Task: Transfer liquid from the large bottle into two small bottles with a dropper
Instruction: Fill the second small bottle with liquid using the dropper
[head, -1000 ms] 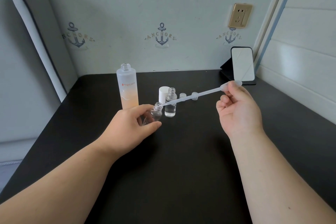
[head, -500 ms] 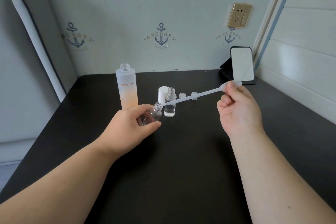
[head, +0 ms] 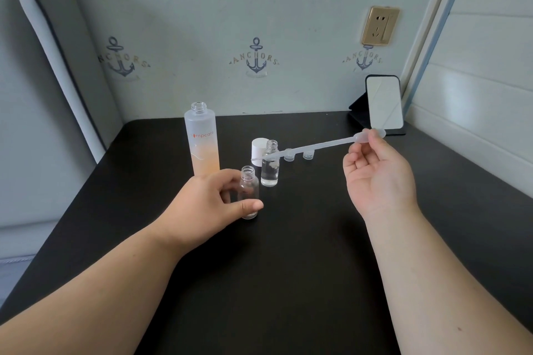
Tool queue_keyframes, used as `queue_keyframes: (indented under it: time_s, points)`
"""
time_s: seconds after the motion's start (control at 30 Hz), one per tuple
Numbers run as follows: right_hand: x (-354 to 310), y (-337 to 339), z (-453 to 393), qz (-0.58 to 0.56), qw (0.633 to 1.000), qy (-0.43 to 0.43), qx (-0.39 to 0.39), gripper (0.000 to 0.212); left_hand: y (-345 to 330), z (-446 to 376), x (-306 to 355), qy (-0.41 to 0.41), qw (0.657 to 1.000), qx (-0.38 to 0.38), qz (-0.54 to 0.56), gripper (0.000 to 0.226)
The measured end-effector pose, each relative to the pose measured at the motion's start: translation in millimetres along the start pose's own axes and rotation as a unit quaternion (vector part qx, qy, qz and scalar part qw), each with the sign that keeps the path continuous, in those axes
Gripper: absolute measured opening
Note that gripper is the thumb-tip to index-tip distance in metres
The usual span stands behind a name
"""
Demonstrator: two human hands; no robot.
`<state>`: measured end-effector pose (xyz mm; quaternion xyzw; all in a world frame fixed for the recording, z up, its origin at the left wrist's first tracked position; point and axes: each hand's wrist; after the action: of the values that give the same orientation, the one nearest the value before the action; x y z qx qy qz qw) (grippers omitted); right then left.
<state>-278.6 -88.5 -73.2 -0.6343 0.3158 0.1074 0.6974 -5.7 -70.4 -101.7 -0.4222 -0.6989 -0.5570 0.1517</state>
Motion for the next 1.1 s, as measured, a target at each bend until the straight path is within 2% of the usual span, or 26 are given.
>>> queue_keyframes:
  time_s: [0.07, 0.13, 0.2, 0.27, 0.33, 0.4, 0.47, 0.53, 0.63, 0.73, 0.83, 0.93, 1.1]
  points:
    - [0, 0, 0, -0.007, 1.0, 0.0, 0.008, 0.014, 1, 1, 1, -0.011, 0.999, 0.035, 0.026, 0.035]
    - [1, 1, -1, -0.011, 1.0, 0.001, 0.012, 0.005, 4, 2, 1, -0.017, 0.99, 0.119, 0.07, 0.031]
    - [2, 2, -2, -0.01, 1.0, -0.001, 0.011, 0.008, 7, 2, 2, -0.023, 0.97, 0.228, 0.084, 0.024]
    - [2, 2, -2, -0.006, 1.0, -0.004, 0.009, 0.011, 11, 1, 1, 0.008, 0.946, 0.313, 0.079, 0.013]
    - [2, 2, -2, -0.001, 1.0, -0.01, 0.008, 0.012, 14, -3, -3, 0.055, 0.93, 0.355, 0.078, 0.022]
    - [3, 1, -2, -0.001, 1.0, -0.016, 0.011, 0.013, 14, -8, -11, 0.094, 0.932, 0.339, 0.085, 0.046]
    - [3, 1, -1, 0.0, 1.0, -0.019, 0.011, 0.013, 13, -14, -16, 0.135, 0.947, 0.276, 0.099, 0.069]
    - [3, 1, -1, 0.001, 1.0, -0.019, 0.008, 0.013, 10, -17, -21, 0.158, 0.958, 0.218, 0.099, 0.076]
    - [4, 2, -2, 0.006, 1.0, -0.017, -0.001, 0.012, 7, -19, -24, 0.16, 0.969, 0.183, 0.046, 0.045]
    - [4, 2, -2, 0.025, 0.999, -0.01, -0.019, 0.01, 9, -18, -22, 0.142, 0.971, 0.182, 0.059, 0.025]
    - [4, 0, -1, 0.028, 0.999, 0.003, -0.039, 0.022, 10, -14, -18, 0.116, 0.976, 0.177, 0.056, 0.021]
    - [4, -1, 1, 0.003, 0.999, 0.014, -0.041, 0.01, 9, -12, -15, 0.105, 0.979, 0.165, 0.05, 0.021]
    - [4, -1, 1, 0.026, 0.998, 0.027, -0.055, 0.012, 8, -12, -11, 0.085, 0.984, 0.157, 0.021, 0.019]
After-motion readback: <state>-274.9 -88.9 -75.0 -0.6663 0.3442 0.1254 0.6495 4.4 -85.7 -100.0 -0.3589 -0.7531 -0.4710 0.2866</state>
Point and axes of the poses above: each hand's wrist, its own z-axis away from the middle knuckle, its own y-axis out of the back of the hand, x = y × z, and after that the axes turned 3 degrees about -z, right-handed
